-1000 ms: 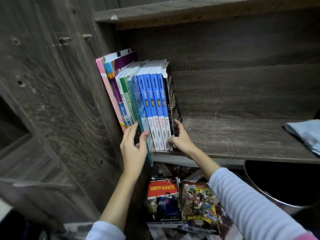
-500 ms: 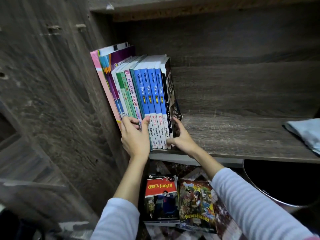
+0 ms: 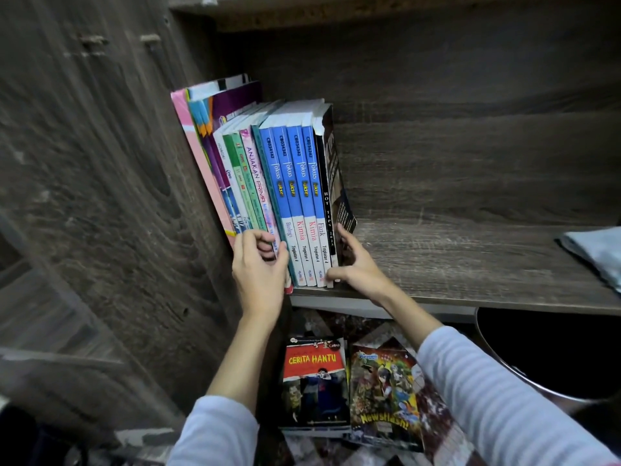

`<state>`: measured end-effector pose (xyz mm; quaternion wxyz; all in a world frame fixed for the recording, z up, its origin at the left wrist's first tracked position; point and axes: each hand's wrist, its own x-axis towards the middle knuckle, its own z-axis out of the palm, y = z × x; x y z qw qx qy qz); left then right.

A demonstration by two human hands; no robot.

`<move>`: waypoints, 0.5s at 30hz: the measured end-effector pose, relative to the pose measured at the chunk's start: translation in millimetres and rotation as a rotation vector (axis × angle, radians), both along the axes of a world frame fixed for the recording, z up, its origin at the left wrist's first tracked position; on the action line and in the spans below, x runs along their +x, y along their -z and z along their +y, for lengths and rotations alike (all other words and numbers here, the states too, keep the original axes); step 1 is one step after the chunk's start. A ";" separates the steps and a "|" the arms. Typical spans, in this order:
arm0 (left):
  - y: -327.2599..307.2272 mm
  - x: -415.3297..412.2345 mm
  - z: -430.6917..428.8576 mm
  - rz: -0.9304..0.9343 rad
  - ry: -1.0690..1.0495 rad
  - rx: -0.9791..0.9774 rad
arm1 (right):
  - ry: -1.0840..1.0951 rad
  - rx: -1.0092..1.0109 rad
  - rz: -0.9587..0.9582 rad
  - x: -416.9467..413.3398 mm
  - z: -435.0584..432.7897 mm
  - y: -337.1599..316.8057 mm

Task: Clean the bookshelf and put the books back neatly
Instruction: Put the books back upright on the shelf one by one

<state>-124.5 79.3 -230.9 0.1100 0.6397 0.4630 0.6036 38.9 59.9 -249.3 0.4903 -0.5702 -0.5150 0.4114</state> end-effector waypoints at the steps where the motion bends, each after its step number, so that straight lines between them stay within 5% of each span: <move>1: -0.8 1.1 -0.2 0.003 -0.018 -0.003 | -0.003 -0.002 -0.011 0.5 1.3 1.4; 9: -6.9 12.1 -12.6 0.148 -0.224 -0.078 | -0.081 -0.045 0.065 10.1 7.5 4.8; 15: -48.6 6.0 -1.5 0.438 -0.216 0.221 | 0.092 -0.066 0.315 2.8 22.4 -4.0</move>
